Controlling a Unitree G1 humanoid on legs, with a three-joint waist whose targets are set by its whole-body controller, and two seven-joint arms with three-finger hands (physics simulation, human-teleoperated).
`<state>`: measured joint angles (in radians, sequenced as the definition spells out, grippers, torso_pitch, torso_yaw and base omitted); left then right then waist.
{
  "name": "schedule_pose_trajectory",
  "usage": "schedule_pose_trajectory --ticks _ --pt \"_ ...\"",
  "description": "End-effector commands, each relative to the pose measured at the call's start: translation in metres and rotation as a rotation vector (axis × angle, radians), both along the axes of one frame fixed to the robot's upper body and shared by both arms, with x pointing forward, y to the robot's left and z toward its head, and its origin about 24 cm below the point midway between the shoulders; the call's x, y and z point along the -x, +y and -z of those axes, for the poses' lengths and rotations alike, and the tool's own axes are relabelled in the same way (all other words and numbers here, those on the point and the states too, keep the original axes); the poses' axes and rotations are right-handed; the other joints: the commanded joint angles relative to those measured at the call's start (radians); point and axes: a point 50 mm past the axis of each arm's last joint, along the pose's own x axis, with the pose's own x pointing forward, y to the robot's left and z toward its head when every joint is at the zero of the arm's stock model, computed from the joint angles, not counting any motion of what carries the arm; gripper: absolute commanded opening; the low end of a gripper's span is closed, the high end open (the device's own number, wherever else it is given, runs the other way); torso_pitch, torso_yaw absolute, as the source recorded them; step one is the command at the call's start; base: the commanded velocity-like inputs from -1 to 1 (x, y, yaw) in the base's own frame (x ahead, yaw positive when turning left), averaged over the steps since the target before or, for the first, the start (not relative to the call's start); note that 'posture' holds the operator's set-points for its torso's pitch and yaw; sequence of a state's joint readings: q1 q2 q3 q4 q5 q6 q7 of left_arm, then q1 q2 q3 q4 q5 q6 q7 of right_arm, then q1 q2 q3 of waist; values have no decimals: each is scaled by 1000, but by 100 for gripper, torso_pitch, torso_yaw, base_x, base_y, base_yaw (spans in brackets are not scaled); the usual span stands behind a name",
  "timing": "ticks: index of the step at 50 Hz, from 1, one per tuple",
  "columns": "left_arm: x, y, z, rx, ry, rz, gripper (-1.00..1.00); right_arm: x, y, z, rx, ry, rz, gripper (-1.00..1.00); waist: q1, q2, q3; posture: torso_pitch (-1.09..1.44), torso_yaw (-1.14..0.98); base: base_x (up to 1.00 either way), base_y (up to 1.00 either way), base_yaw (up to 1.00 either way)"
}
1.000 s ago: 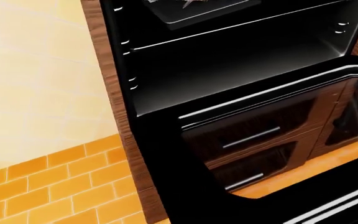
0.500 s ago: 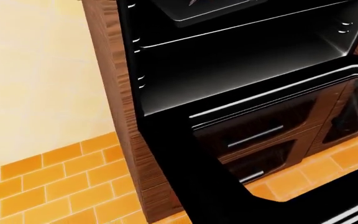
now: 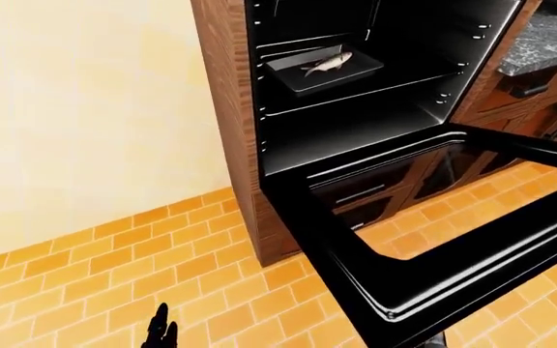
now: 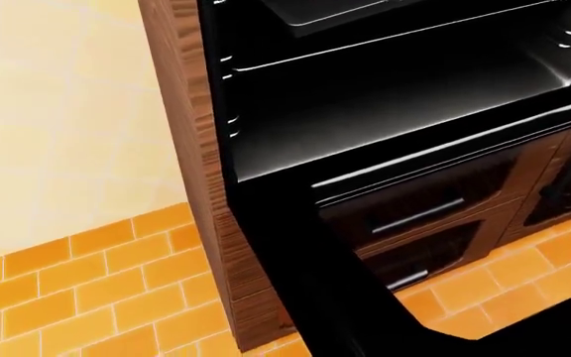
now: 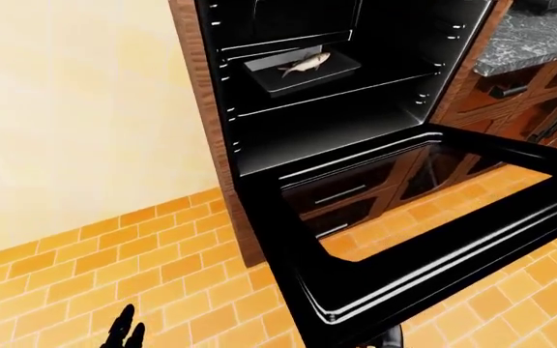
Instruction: Close the oven door.
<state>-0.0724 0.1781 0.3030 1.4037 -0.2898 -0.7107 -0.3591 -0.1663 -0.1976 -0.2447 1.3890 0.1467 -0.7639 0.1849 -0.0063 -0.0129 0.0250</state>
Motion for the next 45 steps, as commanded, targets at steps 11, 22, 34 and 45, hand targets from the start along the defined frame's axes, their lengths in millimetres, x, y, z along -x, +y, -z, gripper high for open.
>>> schedule_pose_trajectory --ticks 11,22,34,45 --pt "-9 5 -8 -31 -59 3 100 -10 -5 -9 24 -62 0 100 6 60 -12 0 0 0 23 0" --pt "-10 6 -8 -30 -61 3 100 -11 -6 -10 22 -65 2 100 4 -42 1 0 0 0 24 0" --pt "-9 5 -7 -28 -58 4 100 -10 -5 -9 22 -61 -1 100 -8 10 0 0 0 0 25 0" --pt "-9 5 -7 -28 -57 5 100 -9 -4 -9 23 -60 -2 100 7 39 -5 0 0 0 25 0"
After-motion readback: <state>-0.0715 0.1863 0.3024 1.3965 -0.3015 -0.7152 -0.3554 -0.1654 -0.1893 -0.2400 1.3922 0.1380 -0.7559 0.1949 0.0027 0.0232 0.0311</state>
